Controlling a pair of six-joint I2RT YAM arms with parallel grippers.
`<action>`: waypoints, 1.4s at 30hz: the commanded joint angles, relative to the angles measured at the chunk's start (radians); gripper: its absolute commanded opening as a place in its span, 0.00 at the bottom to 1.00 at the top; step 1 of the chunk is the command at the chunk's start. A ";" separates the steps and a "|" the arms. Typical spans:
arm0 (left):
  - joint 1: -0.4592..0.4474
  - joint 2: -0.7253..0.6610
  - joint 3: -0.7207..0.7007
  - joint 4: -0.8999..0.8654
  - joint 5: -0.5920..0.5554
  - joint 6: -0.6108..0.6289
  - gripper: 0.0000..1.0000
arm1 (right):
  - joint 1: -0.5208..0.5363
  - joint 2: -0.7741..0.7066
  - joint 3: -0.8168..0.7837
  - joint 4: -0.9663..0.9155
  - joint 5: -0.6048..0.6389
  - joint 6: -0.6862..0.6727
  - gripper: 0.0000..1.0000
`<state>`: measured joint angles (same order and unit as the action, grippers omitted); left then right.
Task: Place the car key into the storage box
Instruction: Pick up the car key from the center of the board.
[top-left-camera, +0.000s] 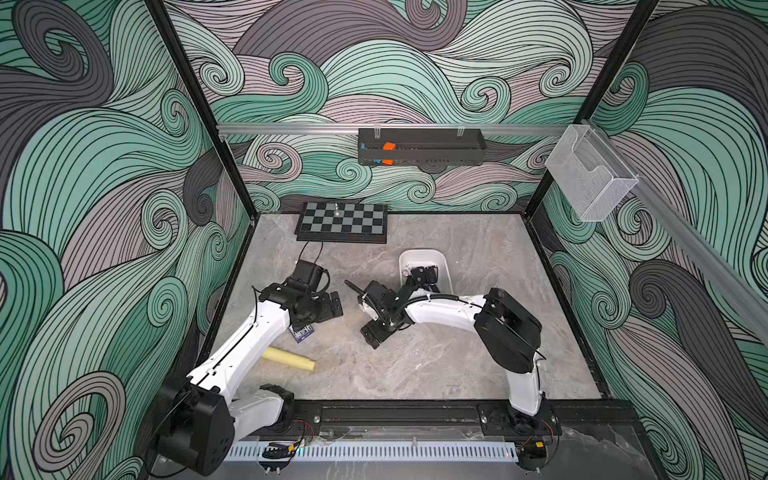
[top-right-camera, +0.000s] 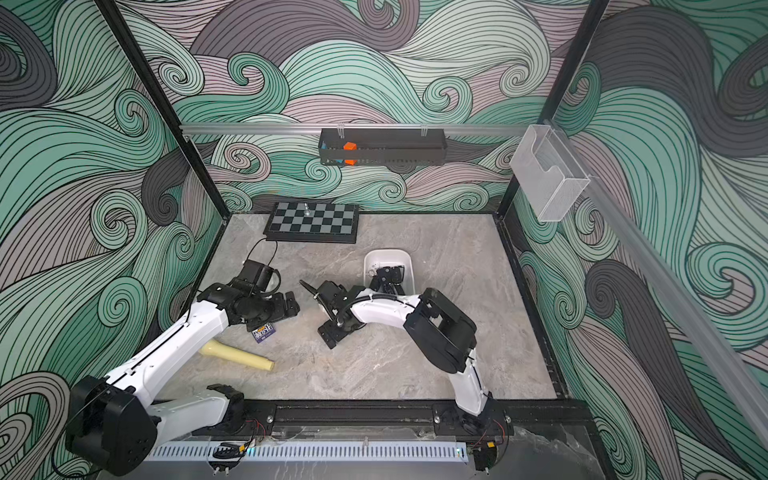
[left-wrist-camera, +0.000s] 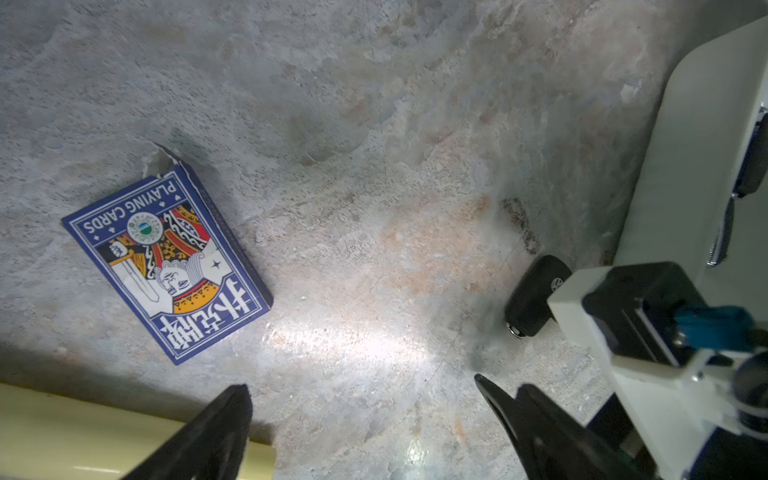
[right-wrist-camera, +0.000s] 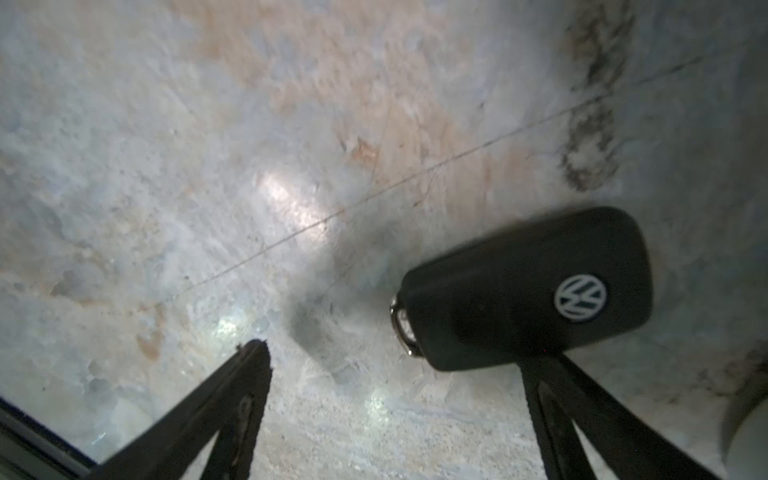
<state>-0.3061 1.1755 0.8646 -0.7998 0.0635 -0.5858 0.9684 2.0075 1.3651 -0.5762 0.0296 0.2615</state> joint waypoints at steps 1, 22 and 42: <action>0.012 0.019 0.047 -0.018 0.009 0.029 0.99 | -0.008 0.046 0.044 -0.036 0.078 0.028 0.93; 0.034 0.035 0.060 -0.028 0.016 0.056 0.99 | -0.010 0.129 0.135 -0.120 0.140 -0.001 0.54; 0.035 0.066 0.073 -0.005 0.071 -0.004 0.99 | -0.023 0.023 0.207 -0.147 0.052 -0.022 0.21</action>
<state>-0.2813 1.2358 0.9012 -0.8104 0.1165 -0.5713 0.9565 2.1006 1.5440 -0.6960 0.1101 0.2451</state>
